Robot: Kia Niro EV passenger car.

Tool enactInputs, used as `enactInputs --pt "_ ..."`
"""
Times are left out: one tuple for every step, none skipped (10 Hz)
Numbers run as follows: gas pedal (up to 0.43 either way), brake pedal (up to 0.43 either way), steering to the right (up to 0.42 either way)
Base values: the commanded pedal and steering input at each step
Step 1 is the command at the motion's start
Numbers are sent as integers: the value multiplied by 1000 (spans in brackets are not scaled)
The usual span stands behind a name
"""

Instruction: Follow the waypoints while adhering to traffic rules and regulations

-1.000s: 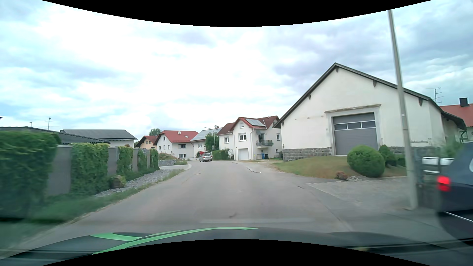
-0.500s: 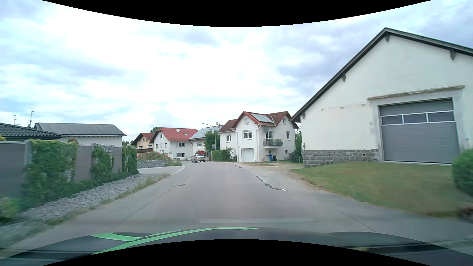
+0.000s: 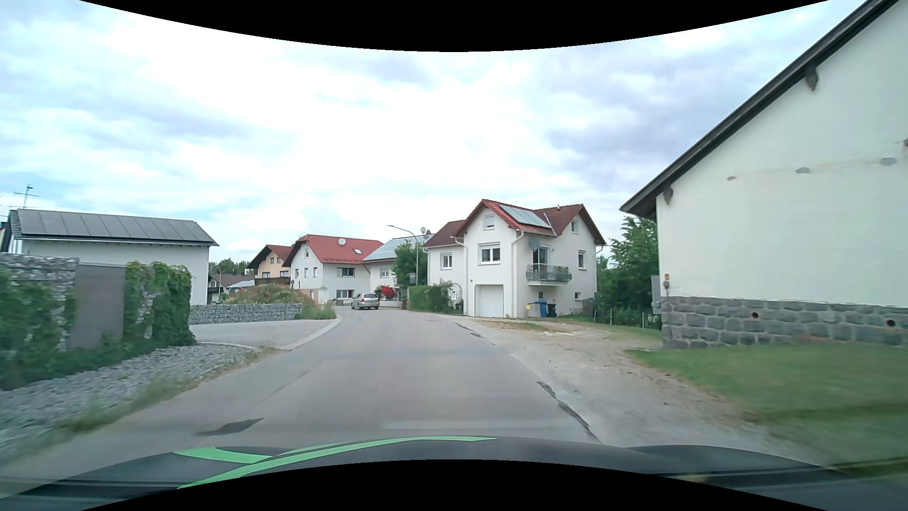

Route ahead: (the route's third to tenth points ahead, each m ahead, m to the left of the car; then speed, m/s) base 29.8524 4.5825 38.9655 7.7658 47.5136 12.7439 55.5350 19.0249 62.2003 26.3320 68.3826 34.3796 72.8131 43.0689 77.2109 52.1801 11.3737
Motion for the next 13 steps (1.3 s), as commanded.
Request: enactInputs --pt "47 0 -31" --pt "47 0 -31" --pt "47 0 -32" --pt "59 0 -32" --pt "59 0 -33" --pt "67 0 -35" --pt "67 0 -36" --pt "67 0 -38" --pt "67 0 -41" --pt "67 0 -45" --pt "67 0 -47" --pt "67 0 -47" --pt "67 0 -47"
